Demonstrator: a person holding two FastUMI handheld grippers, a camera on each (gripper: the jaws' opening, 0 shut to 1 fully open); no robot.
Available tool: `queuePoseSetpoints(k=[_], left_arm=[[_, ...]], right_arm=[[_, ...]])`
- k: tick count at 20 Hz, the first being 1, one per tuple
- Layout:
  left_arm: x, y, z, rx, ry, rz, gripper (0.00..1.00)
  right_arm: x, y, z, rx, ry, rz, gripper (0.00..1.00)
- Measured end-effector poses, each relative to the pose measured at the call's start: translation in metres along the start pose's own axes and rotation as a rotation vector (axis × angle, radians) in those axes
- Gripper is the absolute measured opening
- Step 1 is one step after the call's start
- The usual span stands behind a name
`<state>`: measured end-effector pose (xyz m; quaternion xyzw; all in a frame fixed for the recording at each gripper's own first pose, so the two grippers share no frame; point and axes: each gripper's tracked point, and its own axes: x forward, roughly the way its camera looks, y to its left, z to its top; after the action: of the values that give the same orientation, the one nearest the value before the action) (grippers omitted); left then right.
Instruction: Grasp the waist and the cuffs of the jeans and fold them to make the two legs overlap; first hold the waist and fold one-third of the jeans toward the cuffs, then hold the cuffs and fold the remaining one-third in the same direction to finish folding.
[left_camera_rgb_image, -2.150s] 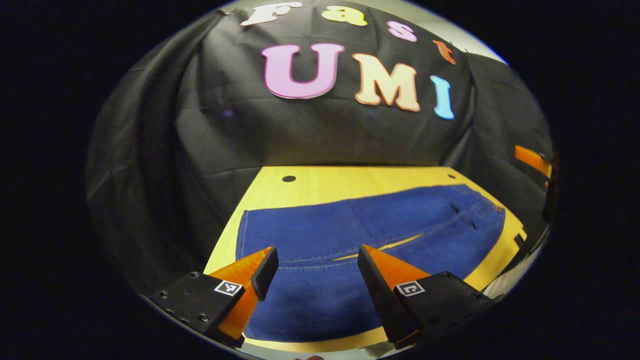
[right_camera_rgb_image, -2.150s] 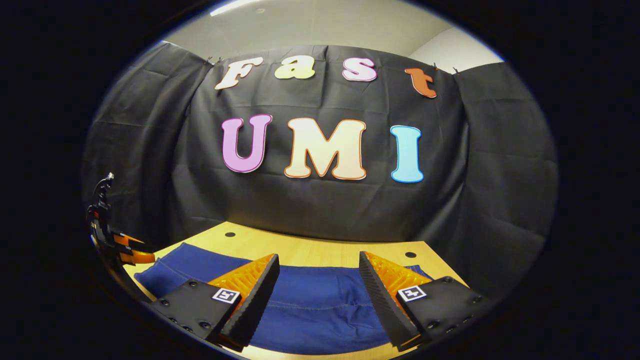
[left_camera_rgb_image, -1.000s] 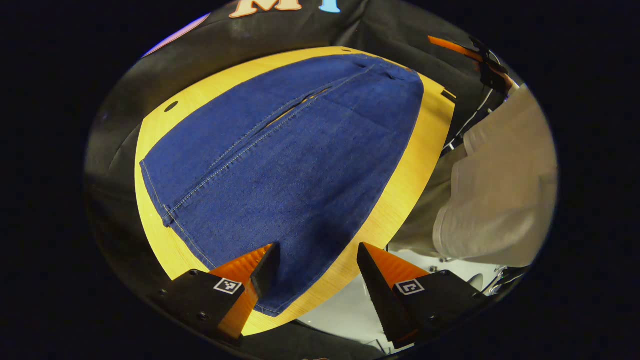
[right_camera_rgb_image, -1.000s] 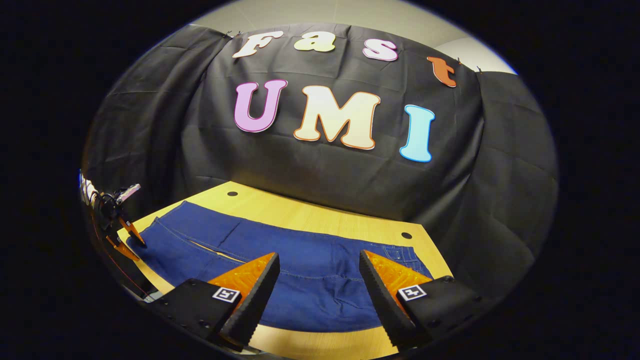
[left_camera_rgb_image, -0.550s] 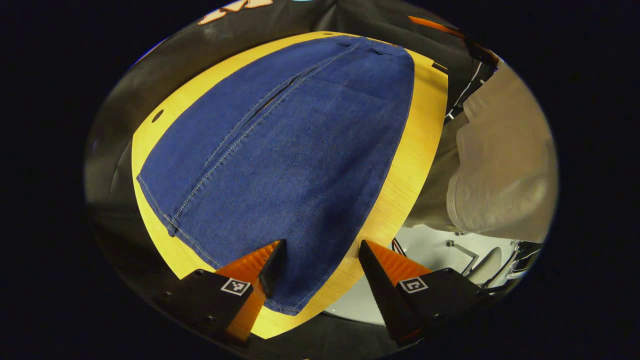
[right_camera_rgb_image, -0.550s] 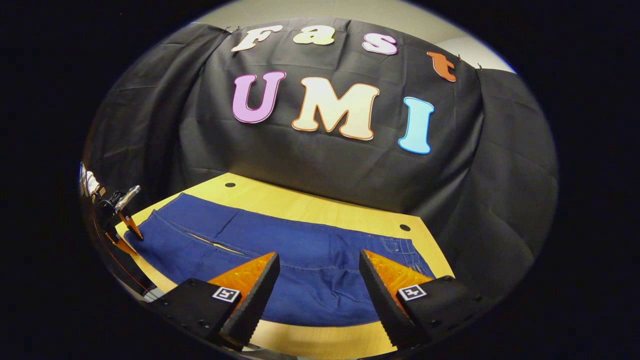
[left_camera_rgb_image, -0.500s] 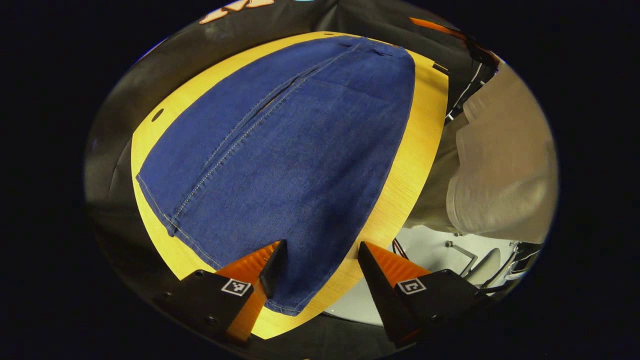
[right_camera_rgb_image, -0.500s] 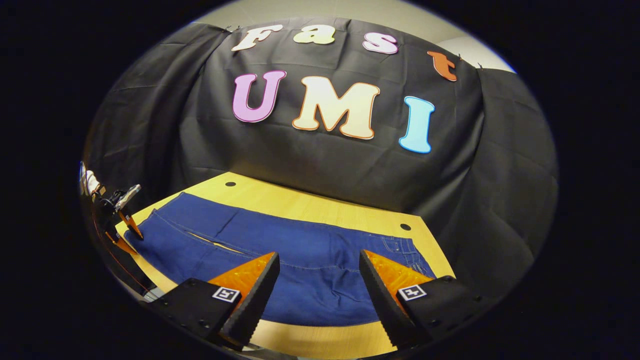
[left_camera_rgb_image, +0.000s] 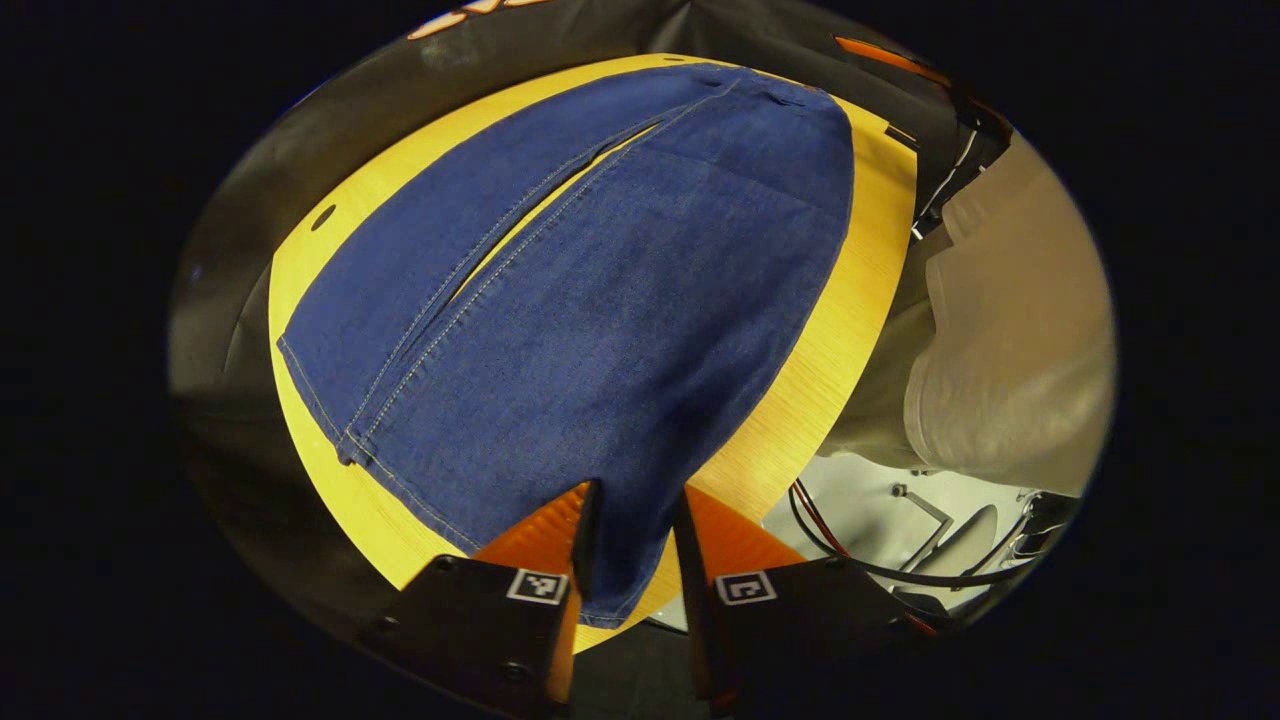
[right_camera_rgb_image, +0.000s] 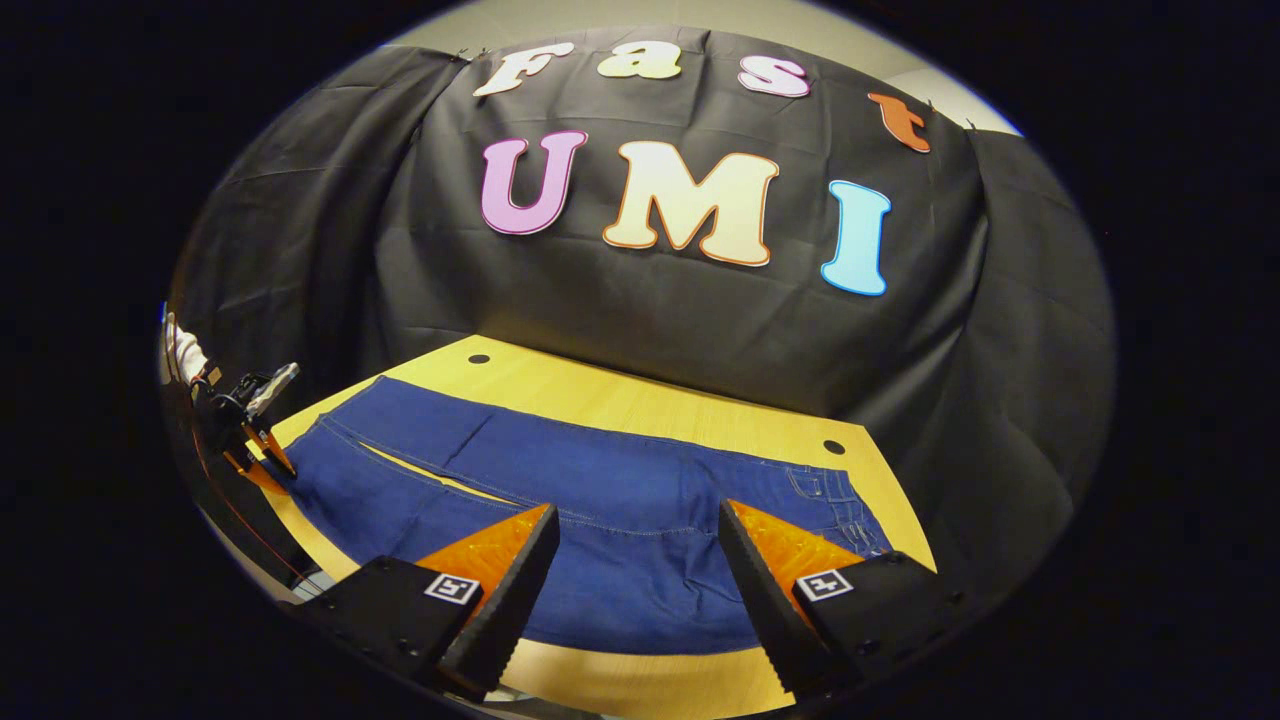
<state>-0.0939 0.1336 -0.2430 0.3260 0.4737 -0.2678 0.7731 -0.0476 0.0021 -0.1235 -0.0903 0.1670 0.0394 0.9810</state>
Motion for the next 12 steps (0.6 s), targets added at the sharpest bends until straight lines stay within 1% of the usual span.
queuePoseSetpoints(k=[1, 2, 4, 8, 12], left_arm=[[-0.001, 0.002, 0.001, -0.002, -0.001, 0.006, 0.32], [0.001, 0.002, 0.001, 0.003, 0.003, 0.01, 0.14], [0.001, 0.002, 0.002, 0.01, 0.005, 0.011, 0.0], [0.001, 0.001, 0.004, -0.018, 0.038, -0.001, 0.0], [0.002, 0.002, 0.004, -0.015, 0.067, 0.006, 0.0]], right_arm=[[0.002, 0.0, -0.002, 0.0, 0.006, 0.01, 0.99], [0.003, -0.001, -0.003, -0.001, 0.012, 0.022, 0.99], [0.009, 0.0, -0.009, -0.01, 0.029, 0.061, 0.99], [0.016, -0.007, -0.035, -0.061, 0.09, 0.166, 1.0], [0.028, -0.042, -0.072, -0.113, 0.194, 0.239, 0.99]])
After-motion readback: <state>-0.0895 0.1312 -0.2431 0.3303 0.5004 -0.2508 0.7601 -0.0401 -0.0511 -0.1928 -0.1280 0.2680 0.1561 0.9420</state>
